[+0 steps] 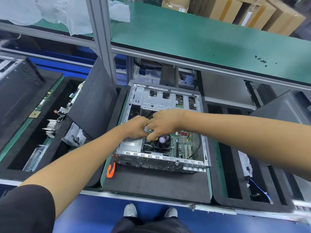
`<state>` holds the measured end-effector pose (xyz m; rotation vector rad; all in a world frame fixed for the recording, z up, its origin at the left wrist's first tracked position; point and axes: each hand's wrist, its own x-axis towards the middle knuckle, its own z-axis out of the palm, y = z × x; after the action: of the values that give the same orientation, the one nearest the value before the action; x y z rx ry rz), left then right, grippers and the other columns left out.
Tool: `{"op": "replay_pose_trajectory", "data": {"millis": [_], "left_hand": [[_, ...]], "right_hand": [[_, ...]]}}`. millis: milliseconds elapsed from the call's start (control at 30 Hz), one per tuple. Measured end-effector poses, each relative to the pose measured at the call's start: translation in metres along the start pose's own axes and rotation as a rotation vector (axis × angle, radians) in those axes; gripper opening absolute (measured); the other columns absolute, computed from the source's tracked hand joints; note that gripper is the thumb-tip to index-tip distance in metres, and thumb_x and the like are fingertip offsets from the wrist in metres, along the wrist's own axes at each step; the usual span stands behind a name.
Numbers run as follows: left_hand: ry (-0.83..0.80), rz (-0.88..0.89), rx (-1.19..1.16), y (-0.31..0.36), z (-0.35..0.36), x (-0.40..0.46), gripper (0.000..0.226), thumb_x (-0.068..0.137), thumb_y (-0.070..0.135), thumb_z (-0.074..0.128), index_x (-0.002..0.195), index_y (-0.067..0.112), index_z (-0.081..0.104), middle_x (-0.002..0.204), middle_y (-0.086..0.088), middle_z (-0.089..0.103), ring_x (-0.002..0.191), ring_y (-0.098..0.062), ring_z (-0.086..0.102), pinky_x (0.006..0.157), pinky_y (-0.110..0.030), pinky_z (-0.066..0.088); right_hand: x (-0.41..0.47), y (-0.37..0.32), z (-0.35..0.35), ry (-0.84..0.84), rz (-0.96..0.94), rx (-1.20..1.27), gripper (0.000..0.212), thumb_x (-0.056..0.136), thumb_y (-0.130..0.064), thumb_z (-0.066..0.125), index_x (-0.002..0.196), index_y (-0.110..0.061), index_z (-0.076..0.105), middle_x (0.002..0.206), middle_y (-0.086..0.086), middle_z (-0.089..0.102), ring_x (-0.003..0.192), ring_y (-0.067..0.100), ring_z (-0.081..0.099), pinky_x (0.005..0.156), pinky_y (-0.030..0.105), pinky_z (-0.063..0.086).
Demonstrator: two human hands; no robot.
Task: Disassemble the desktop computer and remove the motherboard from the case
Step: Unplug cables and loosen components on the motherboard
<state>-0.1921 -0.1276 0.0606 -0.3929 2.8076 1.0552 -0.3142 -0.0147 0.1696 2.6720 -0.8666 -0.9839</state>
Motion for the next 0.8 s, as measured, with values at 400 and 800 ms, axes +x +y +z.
{"op": "replay_pose_trajectory", "data": {"millis": [400,800], "left_hand": [[0.078,0.016,-0.043,0.006,0.002,-0.007,0.039,0.066,0.064,0.083,0.090,0.044,0.060,0.075,0.043,0.058,0.078,0.022,0.053,0.061,-0.006,0.036],[-0.054,-0.052,-0.185,0.002,-0.007,-0.001,0.035,0.067,0.041,0.091,0.094,0.031,0.070,0.081,0.024,0.069,0.086,-0.019,0.066,0.070,-0.016,0.047]], "right_hand": [[0.024,-0.011,0.002,-0.182,0.987,1.106,0.049,0.098,-0.033,0.054,0.133,-0.004,0.036,0.087,0.013,0.072,0.075,0.028,0.069,0.062,0.034,0.050],[0.002,0.002,0.003,-0.073,0.364,0.338,0.036,0.101,-0.018,0.057,0.133,-0.019,0.040,0.117,0.006,0.051,0.084,0.023,0.049,0.065,0.043,0.053]]}}
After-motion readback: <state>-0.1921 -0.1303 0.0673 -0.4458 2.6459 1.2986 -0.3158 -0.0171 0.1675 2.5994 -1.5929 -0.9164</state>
